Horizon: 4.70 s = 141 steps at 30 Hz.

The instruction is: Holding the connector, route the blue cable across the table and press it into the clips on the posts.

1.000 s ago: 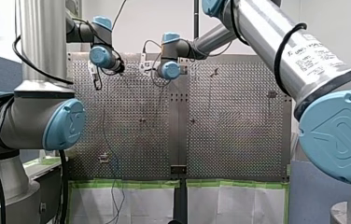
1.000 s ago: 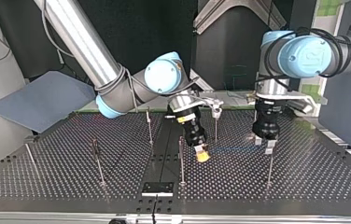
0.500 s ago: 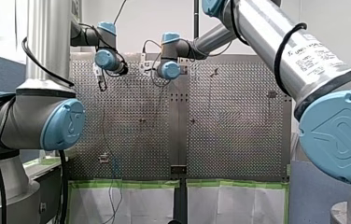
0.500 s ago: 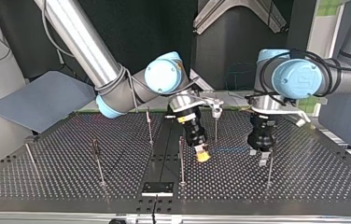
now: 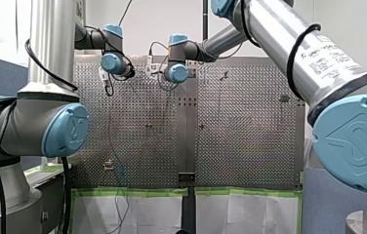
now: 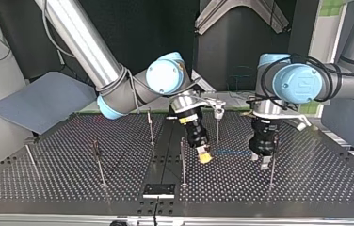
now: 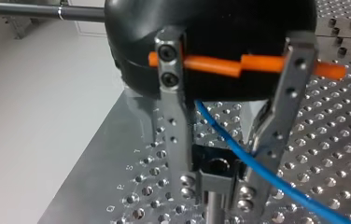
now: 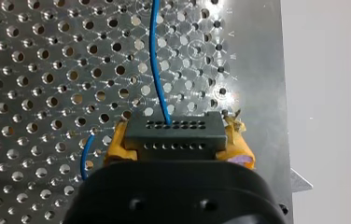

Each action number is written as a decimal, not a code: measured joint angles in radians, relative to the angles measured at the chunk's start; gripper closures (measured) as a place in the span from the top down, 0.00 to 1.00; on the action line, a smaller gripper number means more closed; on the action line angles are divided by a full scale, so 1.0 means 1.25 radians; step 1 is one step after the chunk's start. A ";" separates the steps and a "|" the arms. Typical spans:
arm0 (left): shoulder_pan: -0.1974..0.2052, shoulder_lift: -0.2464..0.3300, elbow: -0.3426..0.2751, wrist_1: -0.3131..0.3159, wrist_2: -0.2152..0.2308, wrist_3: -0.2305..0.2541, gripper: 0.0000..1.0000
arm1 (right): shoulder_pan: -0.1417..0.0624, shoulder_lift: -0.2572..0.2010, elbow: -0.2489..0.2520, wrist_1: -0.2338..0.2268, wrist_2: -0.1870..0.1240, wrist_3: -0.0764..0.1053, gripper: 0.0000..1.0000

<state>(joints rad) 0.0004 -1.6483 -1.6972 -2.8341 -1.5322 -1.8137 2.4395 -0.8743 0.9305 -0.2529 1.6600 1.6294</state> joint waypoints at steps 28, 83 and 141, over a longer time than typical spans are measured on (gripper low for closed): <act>-0.016 0.007 -0.067 -0.056 -0.096 0.030 0.00 | 0.010 0.000 0.021 0.022 0.001 0.001 0.00; -0.075 -0.088 -0.291 0.132 -0.186 0.023 0.00 | 0.007 0.006 0.249 0.019 0.002 -0.007 0.00; -0.059 -0.276 -0.220 0.265 -0.109 -0.019 0.00 | -0.080 0.040 0.287 0.014 -0.100 0.019 0.00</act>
<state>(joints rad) -0.0730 -1.9936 -1.9724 -2.5026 -1.6686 -1.8379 2.3390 -0.8246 1.2894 -0.2348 1.5347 1.6527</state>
